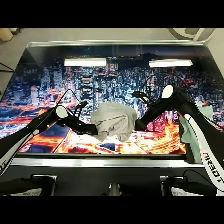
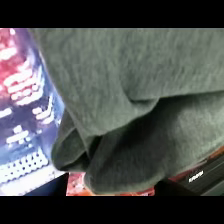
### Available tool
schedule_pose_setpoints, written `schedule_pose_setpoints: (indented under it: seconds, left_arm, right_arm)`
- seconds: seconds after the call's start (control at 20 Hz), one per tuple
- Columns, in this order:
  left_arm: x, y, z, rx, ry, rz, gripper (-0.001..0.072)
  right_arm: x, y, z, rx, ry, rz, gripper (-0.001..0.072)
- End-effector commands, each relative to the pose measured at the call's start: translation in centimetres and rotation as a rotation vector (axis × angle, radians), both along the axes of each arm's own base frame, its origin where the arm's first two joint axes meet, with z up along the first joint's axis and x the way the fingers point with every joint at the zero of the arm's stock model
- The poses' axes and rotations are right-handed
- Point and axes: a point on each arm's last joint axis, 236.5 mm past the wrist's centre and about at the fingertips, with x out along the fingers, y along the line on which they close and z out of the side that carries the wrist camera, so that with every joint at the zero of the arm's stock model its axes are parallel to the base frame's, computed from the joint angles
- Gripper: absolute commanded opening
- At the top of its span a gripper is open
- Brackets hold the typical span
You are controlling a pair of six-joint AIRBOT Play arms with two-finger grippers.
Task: Fold the shirts.
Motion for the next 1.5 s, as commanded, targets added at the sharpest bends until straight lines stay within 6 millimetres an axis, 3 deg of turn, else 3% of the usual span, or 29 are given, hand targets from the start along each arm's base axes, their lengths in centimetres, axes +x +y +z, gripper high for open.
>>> schedule_pose_setpoints:
  seconds: [0.0, 0.05, 0.1, 0.15, 0.2, 0.25, 0.3, 0.4, 0.5, 0.6, 0.7, 0.75, 0.85, 0.95, 1.0, 1.1, 1.2, 1.35, 1.45]
  left_arm:
    - [1.8, -1.2, -0.7, -0.019, -0.081, 0.056, 0.0515]
    - [2.1, -1.1, -0.7, -0.02, -0.087, 0.064, 0.0257]
    - [2.1, -1.1, -0.7, -0.019, -0.088, 0.064, 0.0055]
    - [2.1, -1.1, -0.6, -0.02, -0.093, 0.056, 0.0027]
    - [2.0, -1.1, -0.4, -0.022, -0.094, 0.054, 0.0026]
    - [2.1, -1.1, -0.1, -0.025, -0.102, 0.053, 0.0026]
    - [2.3, -1.1, 0.6, -0.033, -0.121, 0.048, 0.0026]
    - [3.1, -0.5, 2.8, -0.041, -0.2, 0.034, 0.0025]
    - [4.8, 1.2, 7.1, -0.037, -0.328, 0.031, 0.0025]
    - [7.7, 3.1, 15.7, -0.055, -0.552, 0.053, 0.0025]
    - [9.4, 4.8, 29.0, -0.13, -0.869, 0.11, 0.0025]
    - [8.8, 5.7, 36.9, -0.179, -1.047, 0.144, 0.0025]
    - [4.6, 7.5, 51.0, -0.284, -1.381, 0.202, 0.0025]
    - [-1.2, 9.3, 60.6, -0.381, -1.626, 0.246, 0.0025]
    - [-3.7, 10.1, 63.3, -0.409, -1.701, 0.256, 0.0025]
    - [-6.2, 10.7, 65.1, -0.43, -1.753, 0.257, 0.0025]
    - [-6.4, 10.5, 64.1, -0.402, -1.726, 0.231, 0.0025]
    - [-3.9, 10.6, 60.5, -0.268, -1.644, 0.194, 0.0025]
    - [-1.5, 10.7, 56.8, -0.188, -1.55, 0.183, 0.0025]
  right_arm:
    - [1.6, 1.5, -0.4, 0.065, -0.067, -0.047, 0.0681]
    - [2.0, 2.2, -0.1, 0.093, -0.076, -0.066, 0.0668]
    - [2.4, 2.7, 0.2, 0.12, -0.08, -0.083, 0.0663]
    - [2.5, 3.3, 0.4, 0.144, -0.077, -0.096, 0.0601]
    - [2.6, 3.7, 0.4, 0.164, -0.065, -0.107, 0.0481]
    - [2.5, 4.0, 0.3, 0.18, -0.054, -0.107, 0.0224]
    - [2.5, 4.1, 0.3, 0.184, -0.053, -0.107, 0.0026]
    - [2.9, 4.1, 1.1, 0.192, -0.089, -0.088, 0.002]
    - [4.1, 3.7, 4.6, 0.186, -0.201, -0.048, 0.0019]
    - [6.7, 3.1, 11.9, 0.177, -0.435, -0.003, 0.0018]
    - [8.4, 2.8, 23.7, 0.204, -0.748, 0.011, 0.0018]
    - [8.1, 2.6, 31.0, 0.237, -0.933, 0.005, 0.0018]
    - [4.6, 1.7, 43.9, 0.308, -1.273, -0.024, 0.0019]
    - [-0.5, 0.5, 52.0, 0.37, -1.489, -0.056, 0.0019]
    - [-2.6, 0.0, 54.0, 0.394, -1.544, -0.073, 0.0019]
    - [-5.5, -0.6, 55.6, 0.417, -1.586, -0.082, 0.0019]
    - [-6.7, -0.7, 55.6, 0.421, -1.58, -0.079, 0.0019]
    - [-5.8, -1.1, 53.8, 0.352, -1.535, -0.066, 0.002]
    - [-3.7, -2.0, 50.8, 0.238, -1.454, -0.055, 0.002]
